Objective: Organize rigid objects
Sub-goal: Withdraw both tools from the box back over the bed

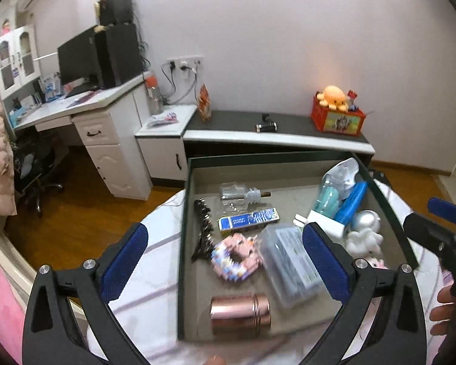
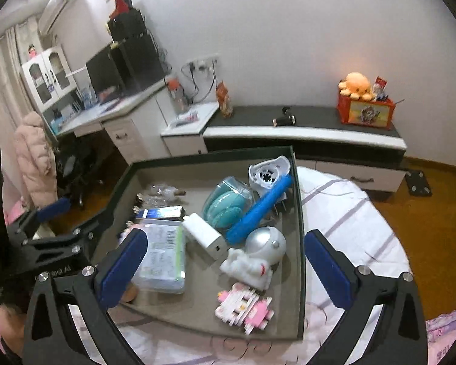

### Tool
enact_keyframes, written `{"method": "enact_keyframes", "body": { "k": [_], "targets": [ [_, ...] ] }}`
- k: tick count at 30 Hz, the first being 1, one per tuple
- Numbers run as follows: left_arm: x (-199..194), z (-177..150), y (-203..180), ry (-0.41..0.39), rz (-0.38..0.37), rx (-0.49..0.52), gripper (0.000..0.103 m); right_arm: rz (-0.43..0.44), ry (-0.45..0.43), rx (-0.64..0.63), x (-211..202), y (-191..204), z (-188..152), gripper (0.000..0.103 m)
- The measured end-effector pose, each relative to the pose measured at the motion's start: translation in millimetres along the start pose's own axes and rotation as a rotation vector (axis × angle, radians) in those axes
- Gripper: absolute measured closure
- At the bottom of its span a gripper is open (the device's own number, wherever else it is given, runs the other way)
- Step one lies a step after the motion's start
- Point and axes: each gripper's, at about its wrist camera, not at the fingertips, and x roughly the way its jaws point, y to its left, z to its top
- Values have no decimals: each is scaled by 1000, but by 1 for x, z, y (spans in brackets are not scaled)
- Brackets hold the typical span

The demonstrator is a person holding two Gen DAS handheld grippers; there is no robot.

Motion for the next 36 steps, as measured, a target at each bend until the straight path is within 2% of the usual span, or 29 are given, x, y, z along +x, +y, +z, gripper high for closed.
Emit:
{"method": "enact_keyframes", "body": {
  "k": [8,15,24,31,36],
  "targets": [
    [-89,-34,10,-94,9,-38,0,-63,-135,-36,-82,37,-25,0],
    [-160,-68,10,-145,34,-59,0,-78,-212,-65,-145,63,-53,0],
    [-225,-112,-2,-220,41,-72,0,-95,-260,-105,-202,88,-99,0],
    [-274,-143,-9,-331,74,-57,0,-126,-323,-84,-243,98,-140,0],
    [-297,-156,-10,-377,72,-43,0,-151,-366,-41,-261,100,-166,0]
  ]
}}
